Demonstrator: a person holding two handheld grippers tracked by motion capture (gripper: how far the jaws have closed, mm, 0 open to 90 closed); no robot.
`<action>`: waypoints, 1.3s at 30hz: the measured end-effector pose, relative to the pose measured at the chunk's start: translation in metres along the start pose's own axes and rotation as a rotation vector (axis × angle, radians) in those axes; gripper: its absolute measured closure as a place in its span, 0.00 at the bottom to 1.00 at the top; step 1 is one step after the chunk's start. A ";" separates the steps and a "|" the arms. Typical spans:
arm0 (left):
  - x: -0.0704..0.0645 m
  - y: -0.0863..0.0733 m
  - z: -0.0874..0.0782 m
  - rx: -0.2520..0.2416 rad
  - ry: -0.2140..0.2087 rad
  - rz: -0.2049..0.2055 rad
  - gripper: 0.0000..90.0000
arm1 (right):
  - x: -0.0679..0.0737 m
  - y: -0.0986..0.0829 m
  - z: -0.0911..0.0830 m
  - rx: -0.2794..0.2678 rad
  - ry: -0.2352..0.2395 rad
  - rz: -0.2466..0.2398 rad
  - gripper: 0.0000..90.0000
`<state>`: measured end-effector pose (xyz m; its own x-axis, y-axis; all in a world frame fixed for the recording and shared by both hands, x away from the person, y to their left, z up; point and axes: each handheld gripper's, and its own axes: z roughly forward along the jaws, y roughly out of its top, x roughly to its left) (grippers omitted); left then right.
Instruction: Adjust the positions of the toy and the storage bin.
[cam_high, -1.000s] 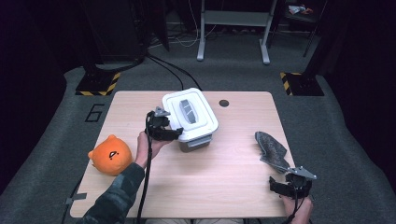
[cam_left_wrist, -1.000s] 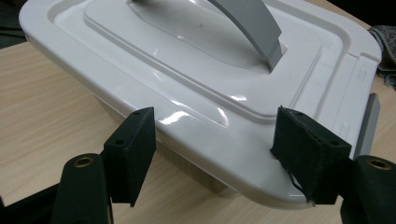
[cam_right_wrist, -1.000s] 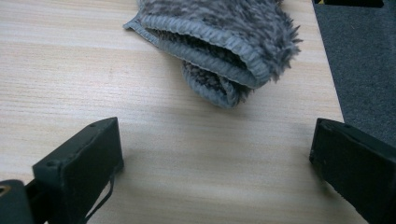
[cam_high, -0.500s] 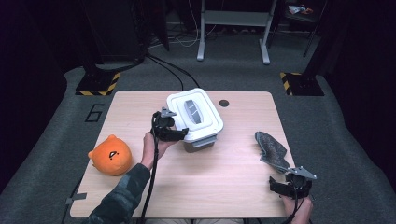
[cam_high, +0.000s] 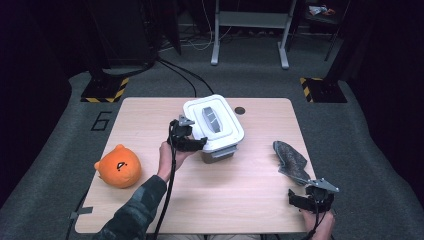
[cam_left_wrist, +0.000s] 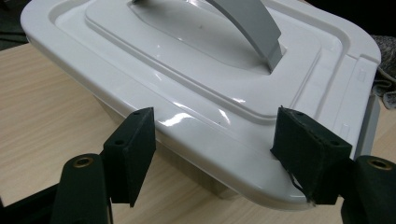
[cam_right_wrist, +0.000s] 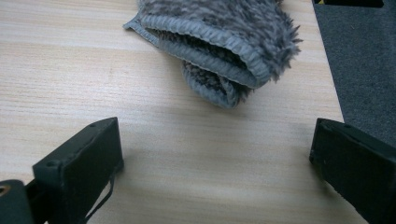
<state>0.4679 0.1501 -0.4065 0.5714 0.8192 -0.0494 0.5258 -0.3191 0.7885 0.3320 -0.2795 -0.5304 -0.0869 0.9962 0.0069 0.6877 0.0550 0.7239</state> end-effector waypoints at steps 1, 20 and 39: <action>-0.001 0.001 0.001 -0.001 0.001 0.004 0.33 | 0.000 0.000 0.000 0.000 0.000 0.000 0.02; -0.007 0.004 -0.013 -0.049 0.034 0.036 0.19 | 0.000 0.000 0.000 0.000 0.000 0.001 0.02; -0.027 -0.115 -0.035 0.104 0.063 0.193 0.06 | 0.001 0.000 -0.001 0.008 0.006 0.002 0.02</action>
<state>0.3701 0.1814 -0.4746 0.6289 0.7652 0.1377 0.4744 -0.5180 0.7118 0.3314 -0.2783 -0.5296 -0.0898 0.9959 0.0122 0.6936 0.0537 0.7184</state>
